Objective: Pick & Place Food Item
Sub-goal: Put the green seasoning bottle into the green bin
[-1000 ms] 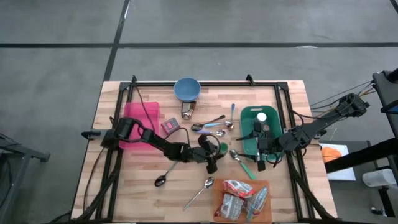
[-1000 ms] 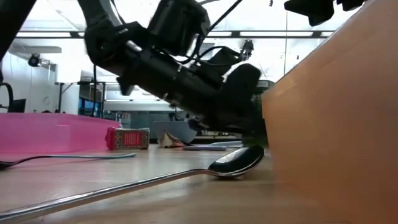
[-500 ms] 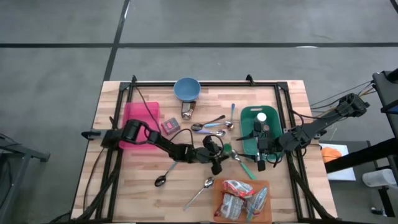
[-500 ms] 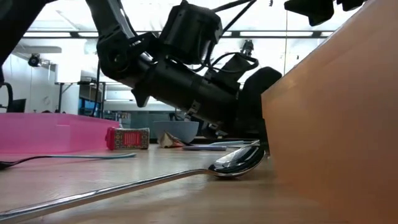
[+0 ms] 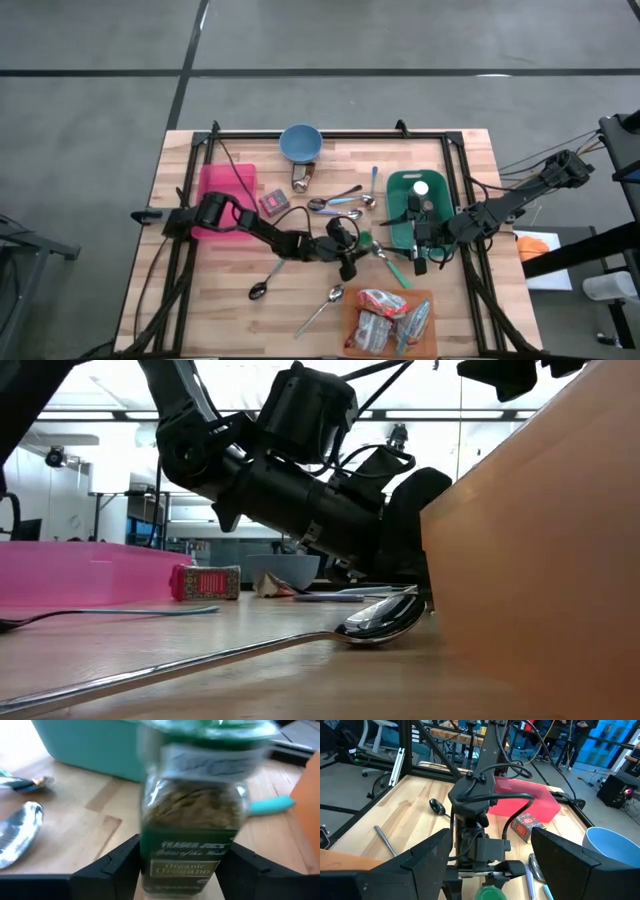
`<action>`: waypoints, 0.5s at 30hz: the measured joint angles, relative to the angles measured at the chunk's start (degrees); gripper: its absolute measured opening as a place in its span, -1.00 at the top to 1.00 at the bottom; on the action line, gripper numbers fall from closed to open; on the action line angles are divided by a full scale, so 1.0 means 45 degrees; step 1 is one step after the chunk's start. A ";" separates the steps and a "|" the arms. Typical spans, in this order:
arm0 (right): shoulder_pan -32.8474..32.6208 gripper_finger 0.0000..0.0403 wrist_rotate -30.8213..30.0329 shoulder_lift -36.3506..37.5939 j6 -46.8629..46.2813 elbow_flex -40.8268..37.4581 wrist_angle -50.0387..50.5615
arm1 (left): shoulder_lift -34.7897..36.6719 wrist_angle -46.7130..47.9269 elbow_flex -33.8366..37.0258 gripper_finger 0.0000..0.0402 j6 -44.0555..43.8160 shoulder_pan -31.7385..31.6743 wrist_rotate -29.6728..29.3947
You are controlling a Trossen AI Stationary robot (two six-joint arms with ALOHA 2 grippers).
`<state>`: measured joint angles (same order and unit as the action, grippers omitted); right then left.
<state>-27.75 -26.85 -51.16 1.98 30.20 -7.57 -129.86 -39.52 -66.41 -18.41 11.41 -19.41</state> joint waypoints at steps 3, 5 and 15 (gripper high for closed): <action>0.0000 -0.37 0.0000 0.0002 -0.0004 0.0000 0.0000 | 0.0000 0.0148 0.0019 -0.27 0.0000 0.0001 0.0041; 0.0003 -0.37 0.0000 0.0000 -0.0005 0.0002 0.0000 | 0.0000 0.0143 0.0019 -0.36 0.0000 -0.0003 0.0037; 0.0000 -0.37 -0.0001 0.0000 -0.0005 0.0002 0.0002 | 0.0062 0.0173 0.0019 -0.65 0.0010 -0.0032 -0.0007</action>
<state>-27.75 -26.85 -51.16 1.96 30.20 -7.57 -129.58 -38.74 -66.32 -18.37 11.27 -19.44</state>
